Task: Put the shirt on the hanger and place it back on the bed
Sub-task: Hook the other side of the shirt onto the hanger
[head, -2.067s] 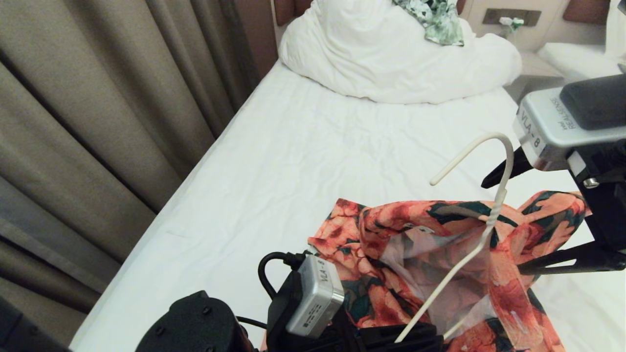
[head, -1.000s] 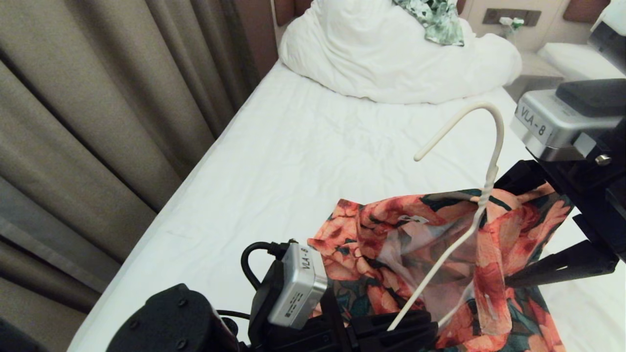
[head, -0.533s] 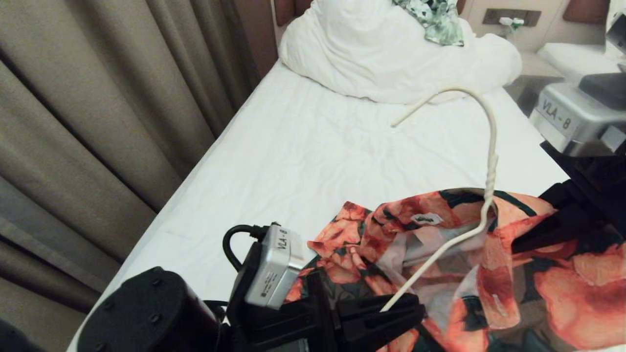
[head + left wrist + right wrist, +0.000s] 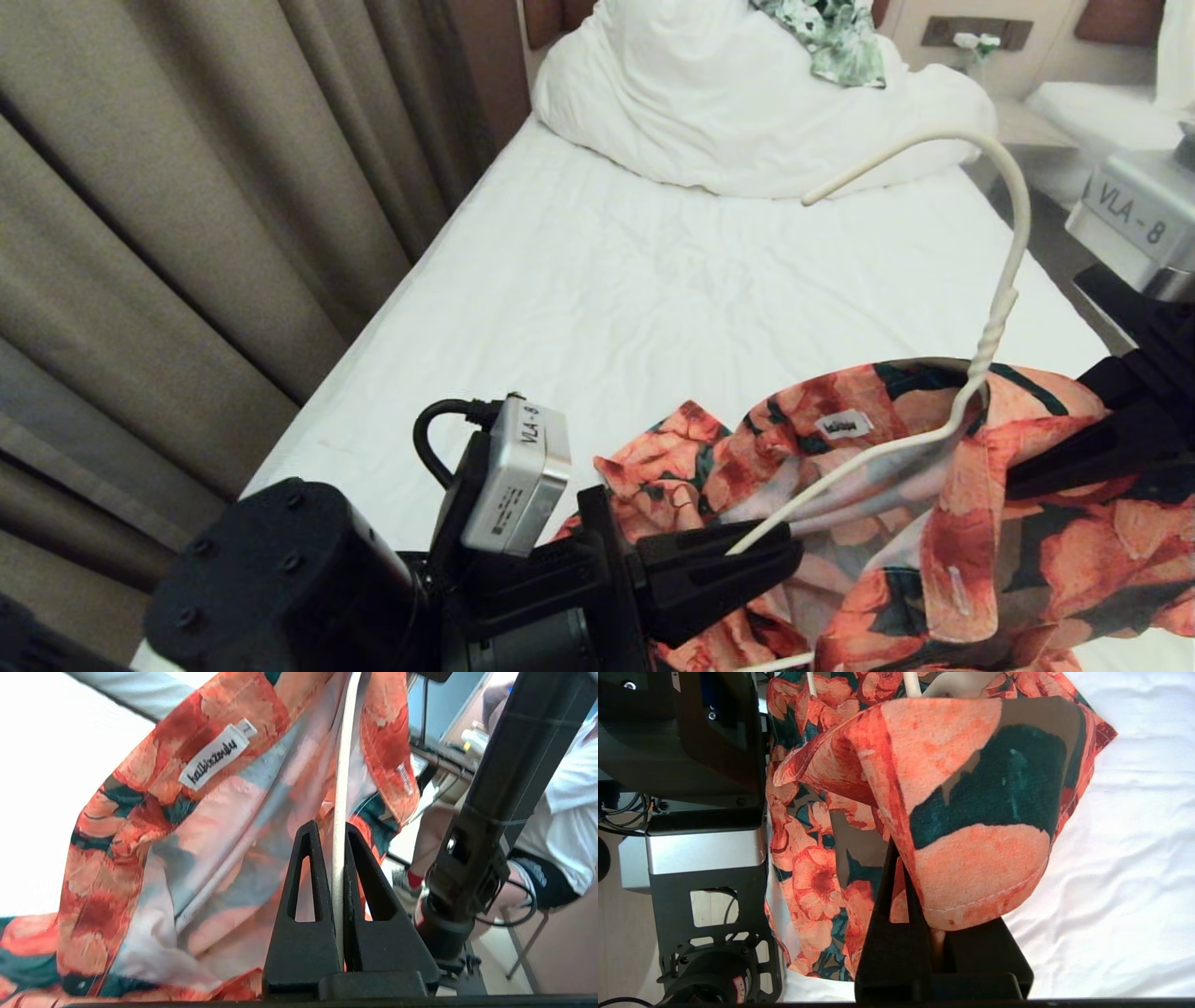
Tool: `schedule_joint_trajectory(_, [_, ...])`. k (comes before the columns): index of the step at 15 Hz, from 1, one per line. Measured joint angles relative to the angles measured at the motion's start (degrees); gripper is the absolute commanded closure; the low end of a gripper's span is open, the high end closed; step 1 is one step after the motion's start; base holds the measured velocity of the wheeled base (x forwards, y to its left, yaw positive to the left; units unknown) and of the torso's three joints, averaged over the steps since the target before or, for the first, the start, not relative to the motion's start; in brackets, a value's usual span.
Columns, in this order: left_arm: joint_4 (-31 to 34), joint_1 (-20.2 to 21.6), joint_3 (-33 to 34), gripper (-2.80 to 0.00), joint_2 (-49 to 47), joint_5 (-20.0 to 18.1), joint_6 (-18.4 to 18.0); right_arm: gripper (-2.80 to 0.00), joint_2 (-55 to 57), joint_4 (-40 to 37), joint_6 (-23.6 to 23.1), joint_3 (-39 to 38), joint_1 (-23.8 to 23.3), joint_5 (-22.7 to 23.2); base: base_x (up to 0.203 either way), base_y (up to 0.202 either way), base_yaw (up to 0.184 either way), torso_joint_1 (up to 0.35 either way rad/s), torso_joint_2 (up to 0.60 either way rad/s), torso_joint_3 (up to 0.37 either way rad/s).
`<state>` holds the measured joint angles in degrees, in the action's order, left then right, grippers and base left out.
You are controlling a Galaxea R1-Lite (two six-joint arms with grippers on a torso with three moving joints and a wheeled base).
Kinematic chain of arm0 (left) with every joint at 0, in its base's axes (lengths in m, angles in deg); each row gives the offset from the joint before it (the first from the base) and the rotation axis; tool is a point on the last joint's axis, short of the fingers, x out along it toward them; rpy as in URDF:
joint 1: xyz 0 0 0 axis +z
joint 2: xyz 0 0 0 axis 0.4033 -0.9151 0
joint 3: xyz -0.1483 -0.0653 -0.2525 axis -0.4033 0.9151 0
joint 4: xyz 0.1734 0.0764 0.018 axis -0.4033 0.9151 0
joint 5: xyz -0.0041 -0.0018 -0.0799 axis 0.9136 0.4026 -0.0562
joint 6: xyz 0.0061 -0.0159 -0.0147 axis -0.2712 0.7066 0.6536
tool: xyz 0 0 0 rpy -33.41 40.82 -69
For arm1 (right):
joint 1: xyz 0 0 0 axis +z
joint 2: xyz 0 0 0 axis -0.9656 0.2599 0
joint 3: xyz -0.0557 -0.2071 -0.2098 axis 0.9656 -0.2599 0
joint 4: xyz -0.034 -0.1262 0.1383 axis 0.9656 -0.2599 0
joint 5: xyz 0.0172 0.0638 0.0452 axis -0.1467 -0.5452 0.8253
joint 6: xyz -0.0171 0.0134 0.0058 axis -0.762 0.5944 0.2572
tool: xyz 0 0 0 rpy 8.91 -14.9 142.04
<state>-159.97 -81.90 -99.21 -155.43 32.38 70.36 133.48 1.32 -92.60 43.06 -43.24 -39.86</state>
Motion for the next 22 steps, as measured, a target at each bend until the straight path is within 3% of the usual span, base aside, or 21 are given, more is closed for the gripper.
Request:
schedule_joint_trajectory(2, [3.91, 0.62, -0.79, 0.0, 1.64, 0.01, -0.21, 0.0, 0.27, -0.01, 0.0, -0.06, 0.07, 0.09, 0.0, 0.0, 0.0, 0.0, 0.0, 0.0])
schedule_joint_trajectory(3, [4.23, 0.94, -0.91, -2.8, 2.18, -0.02, -0.36, 0.0, 0.43, 0.02, -0.01, -0.06, 0.09, 0.11, 0.0, 0.0, 0.0, 0.0, 0.0, 0.0])
schedule_joint_trajectory(9, [4.36, 2.37, -1.5, -2.8, 4.0, -0.09, -0.39, 0.0, 1.13, -0.23, -0.13, -0.04, 0.46, 0.44, 0.0, 0.0, 0.0, 0.0, 0.0, 0.0])
schedule_joint_trajectory(14, [4.42, 10.02, -3.26, -2.8, 3.79, -2.51, -0.25, 0.0, 1.11, 0.32, -0.11, -1.48, -2.82, 0.71, 0.0, 0.0, 0.0, 0.0, 0.0, 0.0])
schedule_joint_trajectory(15, [4.42, 11.06, -3.78, 0.0, 3.3, -2.45, -0.23, 0.0, 1.12, 0.46, -0.16, -1.72, -4.12, 0.68, 0.0, 0.0, 0.0, 0.0, 0.0, 0.0])
schedule_joint_trajectory(19, [4.46, 16.21, -6.14, 0.0, 1.64, -2.43, -0.2, 0.0, 2.02, 3.58, -0.21, -1.83, -7.67, 0.74, 0.0, 0.0, 0.0, 0.0, 0.0, 0.0])
schedule_joint_trajectory(22, [5.36, 21.63, -8.58, 0.0, 1.09, -2.79, -0.2, 0.0, 3.67, 8.53, -0.1, -1.22, -6.16, 2.04, 0.0, 0.0, 0.0, 0.0, 0.0, 0.0])
